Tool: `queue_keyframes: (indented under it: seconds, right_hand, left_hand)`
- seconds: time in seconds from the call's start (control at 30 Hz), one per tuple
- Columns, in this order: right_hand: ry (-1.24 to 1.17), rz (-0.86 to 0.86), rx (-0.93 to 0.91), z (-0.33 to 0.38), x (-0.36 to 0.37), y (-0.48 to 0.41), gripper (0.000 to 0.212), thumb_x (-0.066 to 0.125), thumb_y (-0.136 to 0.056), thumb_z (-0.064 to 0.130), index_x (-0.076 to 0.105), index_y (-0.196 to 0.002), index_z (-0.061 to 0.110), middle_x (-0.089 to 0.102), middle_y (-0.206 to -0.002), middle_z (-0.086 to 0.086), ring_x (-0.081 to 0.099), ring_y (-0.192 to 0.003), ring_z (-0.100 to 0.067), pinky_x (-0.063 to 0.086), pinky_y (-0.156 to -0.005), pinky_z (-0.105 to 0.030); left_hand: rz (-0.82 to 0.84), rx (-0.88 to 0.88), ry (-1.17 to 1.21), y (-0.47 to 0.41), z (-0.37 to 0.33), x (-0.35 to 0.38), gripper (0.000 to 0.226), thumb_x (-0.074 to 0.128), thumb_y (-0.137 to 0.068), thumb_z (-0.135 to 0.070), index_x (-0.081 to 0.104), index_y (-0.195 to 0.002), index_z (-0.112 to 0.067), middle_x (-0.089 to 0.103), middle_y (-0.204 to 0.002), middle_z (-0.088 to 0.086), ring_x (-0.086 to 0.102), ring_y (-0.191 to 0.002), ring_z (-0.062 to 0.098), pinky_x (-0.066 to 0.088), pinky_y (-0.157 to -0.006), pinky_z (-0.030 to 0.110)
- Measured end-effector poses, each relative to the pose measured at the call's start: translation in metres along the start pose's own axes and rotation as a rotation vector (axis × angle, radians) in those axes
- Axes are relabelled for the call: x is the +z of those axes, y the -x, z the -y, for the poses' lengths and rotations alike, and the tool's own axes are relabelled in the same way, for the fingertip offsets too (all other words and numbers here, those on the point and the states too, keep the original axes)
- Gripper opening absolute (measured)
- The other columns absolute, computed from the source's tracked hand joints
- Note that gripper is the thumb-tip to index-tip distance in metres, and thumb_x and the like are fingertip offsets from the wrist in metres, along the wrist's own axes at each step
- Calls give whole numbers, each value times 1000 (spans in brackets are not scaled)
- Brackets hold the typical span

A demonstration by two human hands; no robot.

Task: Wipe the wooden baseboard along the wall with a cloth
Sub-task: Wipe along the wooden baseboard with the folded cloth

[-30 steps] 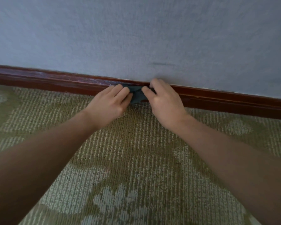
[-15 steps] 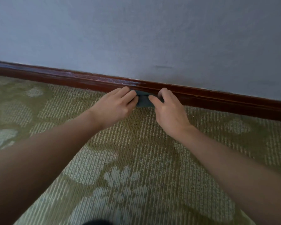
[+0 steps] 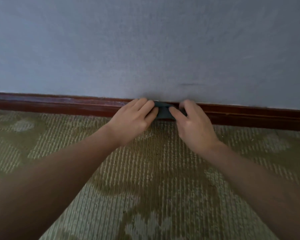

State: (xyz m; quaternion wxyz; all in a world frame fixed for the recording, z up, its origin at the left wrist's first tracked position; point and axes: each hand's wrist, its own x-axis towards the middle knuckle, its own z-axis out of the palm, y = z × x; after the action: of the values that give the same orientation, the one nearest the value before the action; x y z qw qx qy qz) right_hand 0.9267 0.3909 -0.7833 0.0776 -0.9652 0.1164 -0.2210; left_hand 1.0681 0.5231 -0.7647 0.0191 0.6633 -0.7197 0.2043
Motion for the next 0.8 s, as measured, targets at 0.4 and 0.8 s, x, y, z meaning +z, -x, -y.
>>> queue_keyframes:
  seconds: [0.4,0.8]
  right_hand:
    - [87,-118,50,31,27,-9,39,68,-59,-21,66,-97,-11,58,-81,-27,59,-67,-38,48,-56,-36]
    - [145,-106,101,16,14,4,34,66,-67,-13,64,-101,-9,58,-96,-28,50,-88,-37,46,-68,-43]
  left_hand:
    - [-186,58,-23,25,24,21,24,47,-89,-1,71,-93,1,69,-88,12,62,-68,24,40,-63,32]
    - [-287,-92,79,5,-8,31,20,54,-83,-1,72,-92,0,69,-88,12,63,-69,25,46,-63,31]
